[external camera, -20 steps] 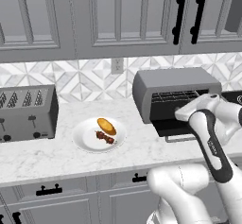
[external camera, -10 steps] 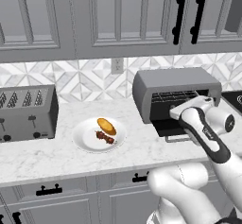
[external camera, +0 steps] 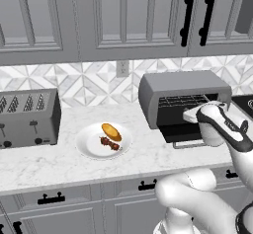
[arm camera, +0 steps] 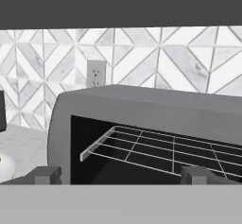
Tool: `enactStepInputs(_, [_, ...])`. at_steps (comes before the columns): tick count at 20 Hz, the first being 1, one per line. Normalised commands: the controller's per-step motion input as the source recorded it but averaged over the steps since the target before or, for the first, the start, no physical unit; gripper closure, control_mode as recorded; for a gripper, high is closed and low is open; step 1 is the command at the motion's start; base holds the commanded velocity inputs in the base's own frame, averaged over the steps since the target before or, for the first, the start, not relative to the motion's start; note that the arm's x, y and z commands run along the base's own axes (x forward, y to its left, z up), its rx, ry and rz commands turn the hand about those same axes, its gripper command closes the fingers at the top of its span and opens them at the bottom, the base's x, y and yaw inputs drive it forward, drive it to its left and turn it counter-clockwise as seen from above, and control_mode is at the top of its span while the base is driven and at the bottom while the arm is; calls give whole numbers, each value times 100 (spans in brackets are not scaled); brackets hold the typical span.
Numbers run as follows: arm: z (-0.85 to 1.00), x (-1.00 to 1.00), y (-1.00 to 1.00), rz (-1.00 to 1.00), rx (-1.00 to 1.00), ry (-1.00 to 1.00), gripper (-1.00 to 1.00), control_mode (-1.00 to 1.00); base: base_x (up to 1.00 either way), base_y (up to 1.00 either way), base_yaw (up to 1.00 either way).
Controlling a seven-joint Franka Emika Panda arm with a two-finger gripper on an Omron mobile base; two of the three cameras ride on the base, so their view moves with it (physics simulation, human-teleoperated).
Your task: Pick up the kebab skewer and baguette bread, and place them inside the toaster oven. Close the toaster oven door and start by setting the timer.
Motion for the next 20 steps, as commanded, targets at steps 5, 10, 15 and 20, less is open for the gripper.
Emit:
enactStepInputs(5, [-24, 39, 0, 0, 0, -1, -100, -100, 0, 0, 0])
enactStepInputs(10, [-21, 43, 0, 0, 5, -1, -100, -100, 0, 0, 0])
enactStepInputs(15, [-33, 39, 0, -5, 13, -2, -100, -100, 0, 0, 0])
enactStepInputs(20, [-7, 43, 0, -2, 6, -1, -100, -100, 0, 0, 0])
